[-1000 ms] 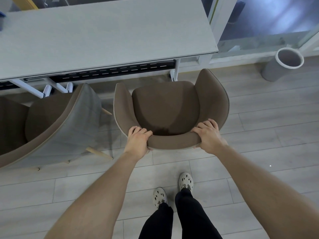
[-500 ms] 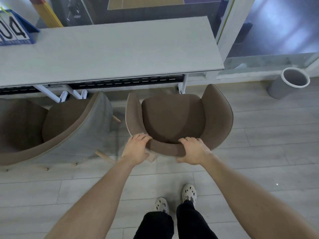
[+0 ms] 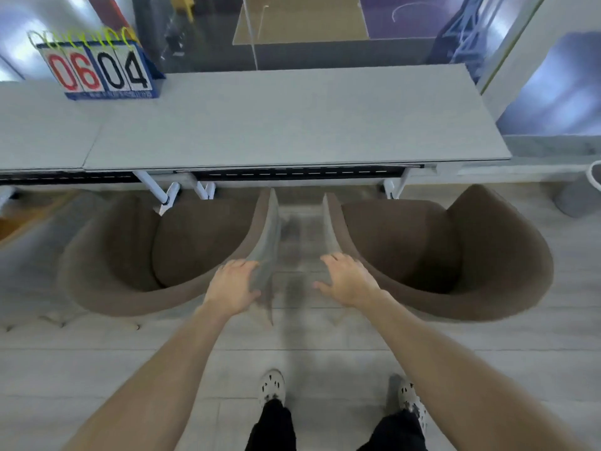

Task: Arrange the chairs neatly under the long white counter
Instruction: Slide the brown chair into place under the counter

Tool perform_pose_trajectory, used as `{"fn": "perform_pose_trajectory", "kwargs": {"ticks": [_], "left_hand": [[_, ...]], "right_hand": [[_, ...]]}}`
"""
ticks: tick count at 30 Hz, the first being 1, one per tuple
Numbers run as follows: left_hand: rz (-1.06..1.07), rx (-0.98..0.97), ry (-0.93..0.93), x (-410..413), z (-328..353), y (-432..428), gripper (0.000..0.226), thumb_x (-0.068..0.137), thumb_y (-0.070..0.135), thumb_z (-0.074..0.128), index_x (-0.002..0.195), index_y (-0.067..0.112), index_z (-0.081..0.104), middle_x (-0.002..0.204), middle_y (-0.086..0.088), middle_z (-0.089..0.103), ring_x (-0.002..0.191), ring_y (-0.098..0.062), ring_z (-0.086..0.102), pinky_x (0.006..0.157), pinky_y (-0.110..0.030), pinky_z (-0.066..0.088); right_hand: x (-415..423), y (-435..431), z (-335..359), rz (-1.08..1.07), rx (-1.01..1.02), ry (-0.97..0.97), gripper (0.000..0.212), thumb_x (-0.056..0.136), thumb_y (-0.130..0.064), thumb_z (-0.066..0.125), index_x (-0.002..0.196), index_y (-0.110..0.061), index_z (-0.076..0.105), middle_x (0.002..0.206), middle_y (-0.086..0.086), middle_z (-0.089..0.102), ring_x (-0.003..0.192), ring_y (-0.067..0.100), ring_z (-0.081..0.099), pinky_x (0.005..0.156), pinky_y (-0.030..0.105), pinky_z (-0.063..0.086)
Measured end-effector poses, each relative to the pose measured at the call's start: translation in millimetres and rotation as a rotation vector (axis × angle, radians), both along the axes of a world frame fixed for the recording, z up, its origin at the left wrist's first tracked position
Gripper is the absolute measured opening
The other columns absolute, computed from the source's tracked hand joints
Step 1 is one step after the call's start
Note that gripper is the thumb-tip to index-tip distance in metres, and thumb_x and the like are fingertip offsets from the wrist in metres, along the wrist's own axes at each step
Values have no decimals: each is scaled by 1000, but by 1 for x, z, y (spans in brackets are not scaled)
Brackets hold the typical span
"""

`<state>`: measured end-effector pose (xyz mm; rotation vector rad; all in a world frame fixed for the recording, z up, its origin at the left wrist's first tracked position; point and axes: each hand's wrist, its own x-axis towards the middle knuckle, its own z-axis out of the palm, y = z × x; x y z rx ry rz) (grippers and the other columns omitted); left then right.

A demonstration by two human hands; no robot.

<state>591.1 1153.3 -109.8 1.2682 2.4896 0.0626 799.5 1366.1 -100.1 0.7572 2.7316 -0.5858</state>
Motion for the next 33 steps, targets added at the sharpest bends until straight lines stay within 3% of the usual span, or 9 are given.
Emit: {"fn": "perform_pose_trajectory", "kwargs": {"ticks": [4,13,19,25,29,33], "left_hand": [[24,-25,-5,-68,4,-64,77,74,41,85,145,27,58,142,2,63,131,-25,56,110,-41,46],[56,-200,-193,-139,3,-153,104,62,72,83,152,33,48,149,7,57,139,-20,49,116,-41,41],[73,-240,-119,-162,-3,-201,105,58,69,86,151,33,49,143,4,62,134,-22,55,116,-38,37],[-42,-246,-47,-199,-19,-239,107,53,67,85,149,36,50,145,8,61,138,-18,51,124,-42,26],[-166,-256,-39,-230,-30,-250,101,58,56,91,149,35,51,146,8,59,141,-18,48,128,-44,16],[-268,-200,21,-254,-52,-256,83,64,49,88,141,41,56,134,12,66,130,-18,55,125,-43,19]], "right_hand": [[-58,-53,0,-34,-79,-35,69,98,-57,63,153,-18,47,150,7,53,138,33,51,115,50,40],[-130,-116,3,8,-96,-69,64,98,-57,65,145,-15,53,143,8,57,133,33,54,112,50,44],[-167,-150,-12,73,-80,-9,74,90,-53,74,150,-17,50,144,9,51,139,33,47,117,47,41],[-199,-195,-24,209,-2,-4,95,84,-62,76,160,-13,44,163,7,42,159,28,25,133,45,11],[-209,-236,-40,152,79,-93,110,76,-74,76,162,-16,39,161,4,43,158,29,25,132,53,5],[-223,-253,-45,47,169,-84,93,76,-70,78,150,-19,53,147,2,56,146,28,41,132,56,3]]}}
